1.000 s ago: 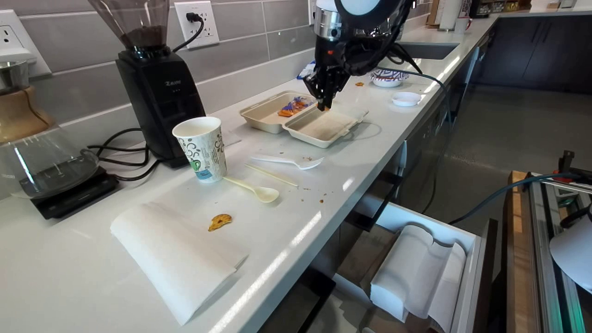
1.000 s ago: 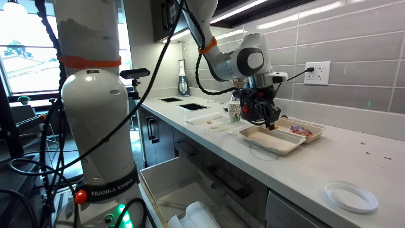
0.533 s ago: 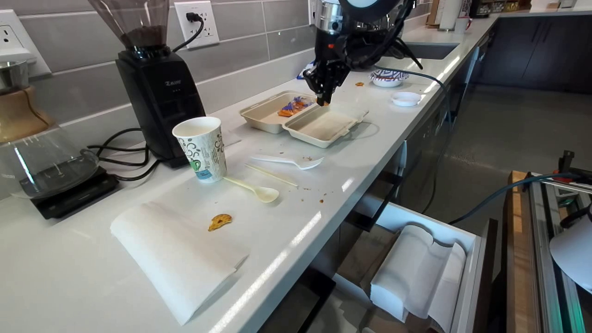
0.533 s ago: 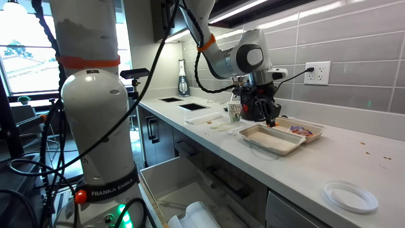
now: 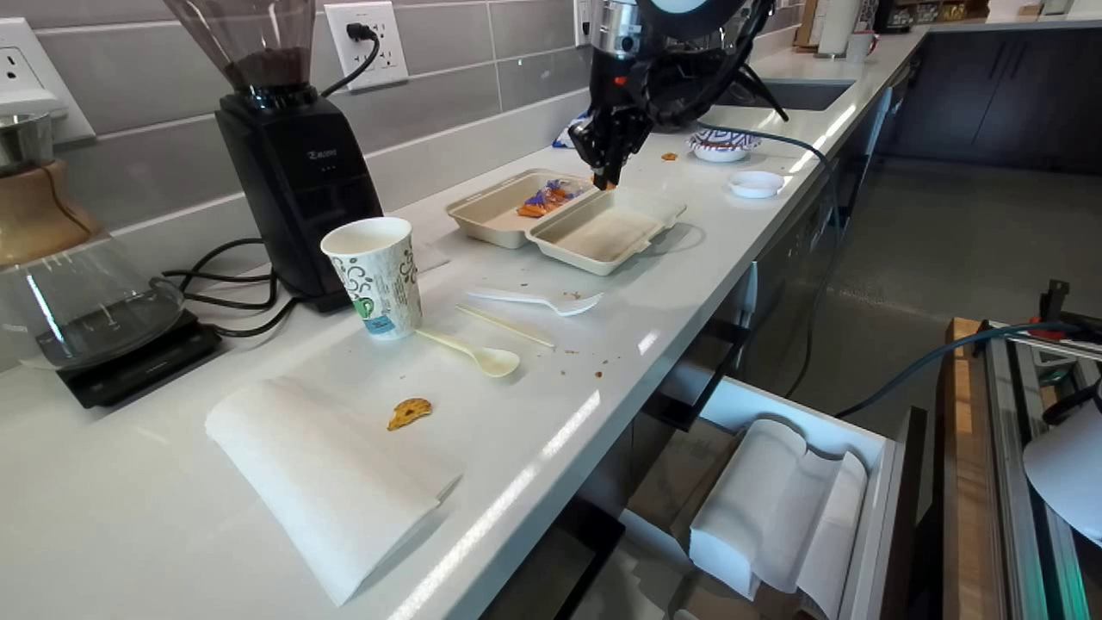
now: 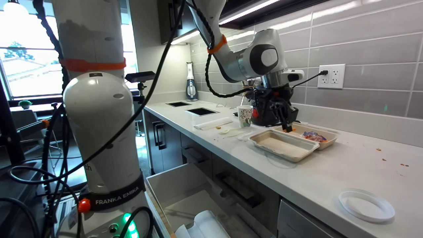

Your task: Put the orange objects in the plastic

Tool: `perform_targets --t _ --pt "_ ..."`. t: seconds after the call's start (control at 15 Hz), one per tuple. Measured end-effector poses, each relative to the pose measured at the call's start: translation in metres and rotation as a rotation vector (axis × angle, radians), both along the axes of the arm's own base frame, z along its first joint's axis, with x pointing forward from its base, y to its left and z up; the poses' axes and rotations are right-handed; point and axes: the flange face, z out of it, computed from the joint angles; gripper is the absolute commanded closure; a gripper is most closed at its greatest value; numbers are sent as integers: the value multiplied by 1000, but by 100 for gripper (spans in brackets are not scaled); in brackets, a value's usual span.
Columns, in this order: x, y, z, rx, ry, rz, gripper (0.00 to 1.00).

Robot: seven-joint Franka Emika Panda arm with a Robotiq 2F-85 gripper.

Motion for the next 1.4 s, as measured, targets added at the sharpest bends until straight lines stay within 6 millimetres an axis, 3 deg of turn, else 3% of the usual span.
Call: perform_targets --t 0.33,0.87,0.93,1.0,1.13,1.4 --pt "9 -19 7 -12 -13 13 95" --pt "21 -19 13 14 -23 111 95" --pt "22 -20 13 11 -22 119 79" --pt "23 -20 13 9 -22 125 54" --pt "23 -21 14 5 -22 127 51" --pt "12 -25 4 14 87 95 22"
